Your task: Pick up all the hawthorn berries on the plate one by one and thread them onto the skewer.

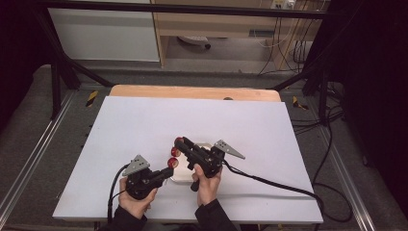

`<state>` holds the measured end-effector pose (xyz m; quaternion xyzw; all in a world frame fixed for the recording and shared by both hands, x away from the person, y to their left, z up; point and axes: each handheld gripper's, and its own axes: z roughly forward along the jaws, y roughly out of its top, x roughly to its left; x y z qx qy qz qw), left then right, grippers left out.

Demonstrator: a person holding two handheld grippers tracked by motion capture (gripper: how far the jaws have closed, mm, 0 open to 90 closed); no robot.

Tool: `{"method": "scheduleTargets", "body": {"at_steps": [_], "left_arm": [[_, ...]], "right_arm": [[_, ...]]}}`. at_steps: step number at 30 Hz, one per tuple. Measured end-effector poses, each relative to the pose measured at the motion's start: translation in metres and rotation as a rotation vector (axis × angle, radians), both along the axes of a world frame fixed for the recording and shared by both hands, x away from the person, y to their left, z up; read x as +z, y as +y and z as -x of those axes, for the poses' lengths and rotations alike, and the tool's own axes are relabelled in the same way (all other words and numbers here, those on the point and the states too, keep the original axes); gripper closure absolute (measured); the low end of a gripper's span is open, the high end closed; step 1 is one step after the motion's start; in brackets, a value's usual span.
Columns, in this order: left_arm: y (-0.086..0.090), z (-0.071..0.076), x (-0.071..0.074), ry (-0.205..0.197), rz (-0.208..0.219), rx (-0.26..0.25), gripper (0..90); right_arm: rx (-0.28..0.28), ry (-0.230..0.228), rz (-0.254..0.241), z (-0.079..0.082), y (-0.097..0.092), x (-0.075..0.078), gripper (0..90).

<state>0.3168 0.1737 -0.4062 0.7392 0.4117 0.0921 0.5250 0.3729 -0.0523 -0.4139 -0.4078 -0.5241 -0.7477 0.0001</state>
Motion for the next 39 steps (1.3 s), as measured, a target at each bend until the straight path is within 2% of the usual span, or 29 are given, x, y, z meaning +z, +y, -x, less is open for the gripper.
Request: {"method": "scheduleTargets", "body": {"at_steps": [4,6,9,12,19,22,26,31,33,36,39], "left_arm": [[0.001,-0.001,-0.001,-0.008,0.007,0.001,88.4],[0.003,-0.002,-0.002,-0.015,-0.004,0.002,88.4],[0.005,-0.002,-0.003,-0.023,-0.01,0.001,88.5],[0.005,-0.003,-0.004,-0.033,-0.026,-0.002,88.5],[0.008,-0.006,-0.006,-0.04,-0.046,0.001,88.5],[0.009,-0.006,-0.006,-0.047,-0.053,-0.005,88.4],[0.009,-0.006,-0.006,-0.047,-0.063,-0.016,88.4],[0.009,-0.008,-0.005,-0.043,-0.082,-0.037,88.4],[0.009,-0.008,-0.005,-0.044,-0.087,-0.043,88.3],[0.01,-0.01,-0.003,-0.041,-0.096,-0.049,88.4],[0.011,-0.012,-0.001,-0.032,-0.102,-0.053,88.4]], "right_arm": [[0.006,0.003,0.02,-0.001,-0.002,0.002,61.3],[-0.008,-0.004,0.053,-0.001,-0.004,0.006,53.2],[-0.006,-0.015,0.138,-0.002,-0.01,0.014,43.2],[0.004,-0.01,0.245,-0.003,-0.016,0.018,31.2],[0.011,-0.013,0.442,-0.007,-0.044,0.014,13.1],[0.015,-0.009,0.526,-0.008,-0.056,0.009,9.8],[0.066,0.025,0.623,-0.01,-0.069,0.002,4.6],[0.087,0.032,0.726,-0.009,-0.088,-0.005,2.2],[0.092,0.05,0.755,-0.007,-0.097,-0.008,1.2],[0.09,0.053,0.791,-0.005,-0.111,-0.012,0.4],[0.092,0.048,0.795,-0.002,-0.127,-0.016,0.4]]}}
